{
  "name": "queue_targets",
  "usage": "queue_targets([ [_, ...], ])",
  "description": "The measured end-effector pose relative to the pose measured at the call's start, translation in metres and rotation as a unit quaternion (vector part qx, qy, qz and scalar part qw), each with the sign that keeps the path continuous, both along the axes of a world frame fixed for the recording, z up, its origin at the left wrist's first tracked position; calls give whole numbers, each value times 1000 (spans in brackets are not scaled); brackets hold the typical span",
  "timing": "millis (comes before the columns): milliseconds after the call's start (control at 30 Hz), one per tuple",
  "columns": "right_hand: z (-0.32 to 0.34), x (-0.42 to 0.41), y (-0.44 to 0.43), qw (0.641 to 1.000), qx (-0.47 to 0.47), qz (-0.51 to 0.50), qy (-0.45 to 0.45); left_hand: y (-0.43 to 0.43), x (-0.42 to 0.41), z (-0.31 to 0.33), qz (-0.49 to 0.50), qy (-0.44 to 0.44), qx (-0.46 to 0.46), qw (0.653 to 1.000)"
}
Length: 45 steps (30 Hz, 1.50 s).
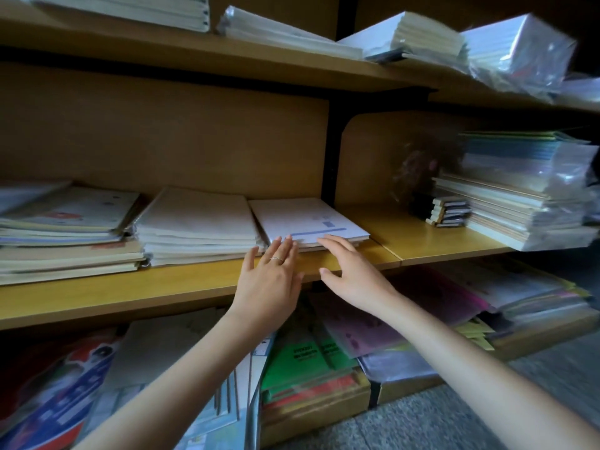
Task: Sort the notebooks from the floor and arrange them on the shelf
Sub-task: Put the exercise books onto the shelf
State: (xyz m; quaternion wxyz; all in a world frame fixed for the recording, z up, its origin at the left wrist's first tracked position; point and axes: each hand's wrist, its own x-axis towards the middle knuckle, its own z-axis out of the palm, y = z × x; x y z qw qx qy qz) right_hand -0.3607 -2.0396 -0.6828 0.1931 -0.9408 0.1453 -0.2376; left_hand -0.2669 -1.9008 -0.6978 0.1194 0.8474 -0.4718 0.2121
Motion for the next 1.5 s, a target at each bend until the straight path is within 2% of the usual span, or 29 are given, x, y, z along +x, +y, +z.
queue_targets([
  [167,-3,14,-7,1000,14,8,5,-6,12,2,19,5,34,999],
  [300,-11,19,-9,999,24,3,-28,-7,13,5,23,4,43,999],
  [400,-28,10,1,987,-9,-27,-157,0,9,-2,11,-21,22,999],
  [467,-47,-4,12,968,-64,-40,-240,13,1,-17,-37,-76,-12,996],
  [533,-73,-23,22,958,-110,-34,-261,28,-7,-42,-118,-125,-34,985],
  [600,-104,-46,33,962,-133,-20,-237,46,-16,-70,-181,-153,-24,971],
  [667,-141,-69,44,974,-114,-5,-194,63,-27,-101,-201,-141,1,969],
  [800,-218,-114,61,996,-1,6,-94,95,-52,-176,-181,-24,127,975],
  [900,-261,-144,72,991,120,-40,41,118,-70,-222,-134,100,191,967],
  [967,-283,-160,79,962,211,-68,160,128,-83,-248,-27,243,250,937],
  [1000,-294,-166,81,942,249,-83,208,129,-90,-259,49,312,285,905],
  [1100,-312,-175,84,888,341,-152,270,132,-102,-284,231,481,252,807],
  [1133,-313,-175,85,867,382,-182,262,132,-104,-290,252,505,231,793],
  [1200,-313,-176,88,823,466,-221,236,131,-104,-296,255,514,220,789],
  [1300,-306,-177,93,774,546,-229,224,122,-102,-296,274,542,212,766],
  [1367,-303,-178,94,762,562,-232,223,117,-94,-301,301,613,172,710],
  [1433,-301,-178,94,756,571,-233,221,115,-83,-300,286,704,87,644],
  [1500,-299,-179,95,755,574,-230,221,113,-77,-289,265,743,64,611],
])
